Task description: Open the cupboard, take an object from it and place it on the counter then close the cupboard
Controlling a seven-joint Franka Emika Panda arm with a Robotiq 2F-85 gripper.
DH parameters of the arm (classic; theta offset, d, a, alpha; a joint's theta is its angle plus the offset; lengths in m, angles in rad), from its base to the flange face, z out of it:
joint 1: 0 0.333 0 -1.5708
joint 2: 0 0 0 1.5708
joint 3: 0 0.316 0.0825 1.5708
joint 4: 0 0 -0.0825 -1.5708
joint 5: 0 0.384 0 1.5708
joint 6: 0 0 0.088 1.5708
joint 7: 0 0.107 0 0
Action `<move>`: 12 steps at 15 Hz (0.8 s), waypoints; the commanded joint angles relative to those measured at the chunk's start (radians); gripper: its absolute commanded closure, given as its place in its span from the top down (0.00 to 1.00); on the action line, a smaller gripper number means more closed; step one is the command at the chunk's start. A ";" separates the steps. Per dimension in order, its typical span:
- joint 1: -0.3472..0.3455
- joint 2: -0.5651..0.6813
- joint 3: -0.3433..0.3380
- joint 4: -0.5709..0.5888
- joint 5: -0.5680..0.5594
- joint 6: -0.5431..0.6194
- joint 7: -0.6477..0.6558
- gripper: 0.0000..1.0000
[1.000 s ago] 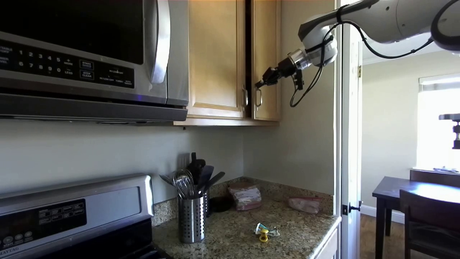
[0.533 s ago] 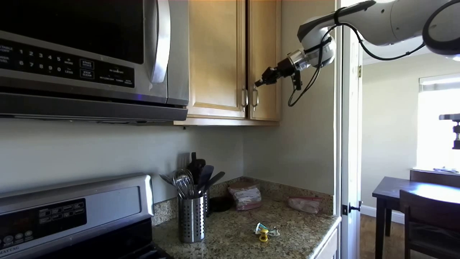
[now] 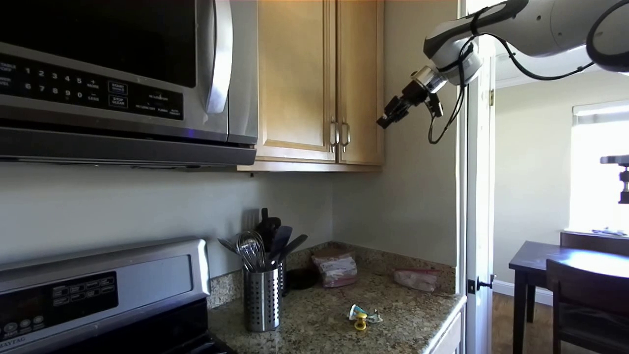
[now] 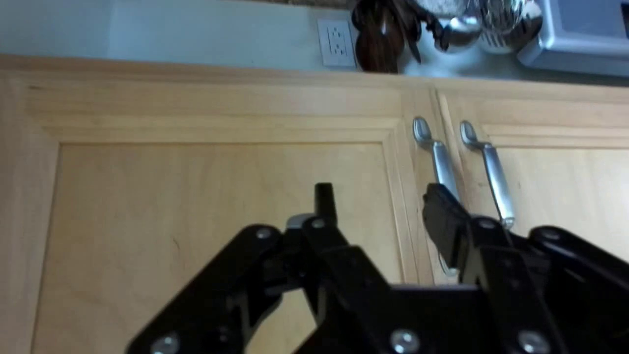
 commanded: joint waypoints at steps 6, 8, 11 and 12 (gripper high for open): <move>0.002 -0.158 -0.026 -0.054 -0.307 -0.386 0.119 1.00; 0.008 -0.189 -0.025 -0.079 -0.361 -0.450 0.107 1.00; 0.018 -0.224 -0.018 -0.136 -0.434 -0.498 0.105 1.00; 0.022 -0.232 -0.018 -0.154 -0.445 -0.510 0.104 1.00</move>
